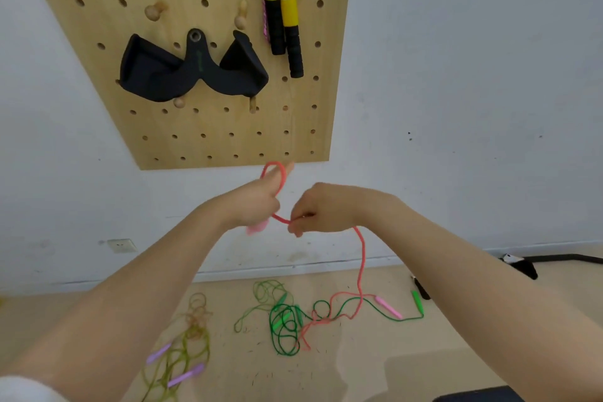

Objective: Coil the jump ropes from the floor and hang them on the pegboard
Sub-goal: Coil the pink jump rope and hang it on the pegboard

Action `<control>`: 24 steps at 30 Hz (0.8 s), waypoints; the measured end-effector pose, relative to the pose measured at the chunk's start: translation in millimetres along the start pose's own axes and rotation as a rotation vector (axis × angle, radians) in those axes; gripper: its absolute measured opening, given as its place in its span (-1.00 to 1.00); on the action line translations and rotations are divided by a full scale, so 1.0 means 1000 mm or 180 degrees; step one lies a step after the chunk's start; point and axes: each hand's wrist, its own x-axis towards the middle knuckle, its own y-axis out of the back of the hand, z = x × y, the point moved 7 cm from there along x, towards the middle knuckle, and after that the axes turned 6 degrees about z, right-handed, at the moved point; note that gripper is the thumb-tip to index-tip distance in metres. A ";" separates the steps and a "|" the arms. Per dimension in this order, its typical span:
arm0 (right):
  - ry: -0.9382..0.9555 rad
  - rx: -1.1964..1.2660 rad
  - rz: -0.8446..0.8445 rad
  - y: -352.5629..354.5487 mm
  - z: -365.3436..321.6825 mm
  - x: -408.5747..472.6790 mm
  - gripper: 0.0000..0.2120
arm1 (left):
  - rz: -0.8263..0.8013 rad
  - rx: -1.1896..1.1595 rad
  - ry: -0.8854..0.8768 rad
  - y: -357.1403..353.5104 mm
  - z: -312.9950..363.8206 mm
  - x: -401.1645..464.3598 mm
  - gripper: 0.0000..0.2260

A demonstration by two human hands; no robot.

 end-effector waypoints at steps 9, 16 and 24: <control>0.0255 0.0845 0.1926 0.065 -0.004 -0.018 -0.79 | -0.0513 -0.2065 -0.0895 -0.019 0.023 -0.021 -0.54; 0.0361 0.0863 0.2086 0.056 -0.001 -0.021 -0.76 | -0.0499 -0.3486 -0.0613 -0.023 0.018 -0.014 -0.59; 0.0375 0.1558 0.1736 0.052 0.004 -0.025 -0.80 | -0.1148 -0.2198 -0.0216 -0.041 0.028 -0.026 -0.69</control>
